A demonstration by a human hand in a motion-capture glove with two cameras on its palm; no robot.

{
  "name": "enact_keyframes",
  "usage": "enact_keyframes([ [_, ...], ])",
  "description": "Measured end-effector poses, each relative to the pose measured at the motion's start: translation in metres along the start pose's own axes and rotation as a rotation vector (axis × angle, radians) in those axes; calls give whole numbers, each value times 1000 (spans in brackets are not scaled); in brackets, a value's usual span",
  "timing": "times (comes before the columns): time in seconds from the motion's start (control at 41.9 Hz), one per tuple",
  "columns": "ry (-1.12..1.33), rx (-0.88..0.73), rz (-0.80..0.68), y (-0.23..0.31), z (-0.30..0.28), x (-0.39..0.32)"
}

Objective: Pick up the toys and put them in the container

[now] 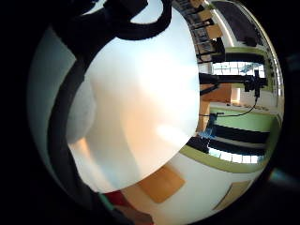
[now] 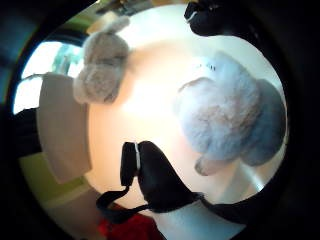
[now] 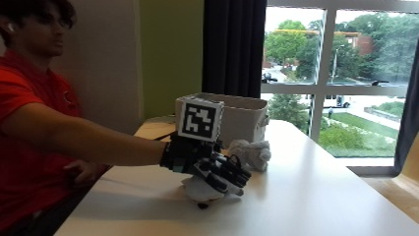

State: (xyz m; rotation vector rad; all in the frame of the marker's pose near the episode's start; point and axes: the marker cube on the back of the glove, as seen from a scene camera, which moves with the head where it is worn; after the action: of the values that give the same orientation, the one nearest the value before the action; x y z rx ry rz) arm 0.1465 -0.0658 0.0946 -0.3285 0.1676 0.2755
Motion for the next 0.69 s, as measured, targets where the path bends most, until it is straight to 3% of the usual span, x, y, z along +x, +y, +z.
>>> enact_keyframes([
  [0.334,35,-97,8,3,35,4],
  [0.692,4,55,-66,4,36,-4],
])
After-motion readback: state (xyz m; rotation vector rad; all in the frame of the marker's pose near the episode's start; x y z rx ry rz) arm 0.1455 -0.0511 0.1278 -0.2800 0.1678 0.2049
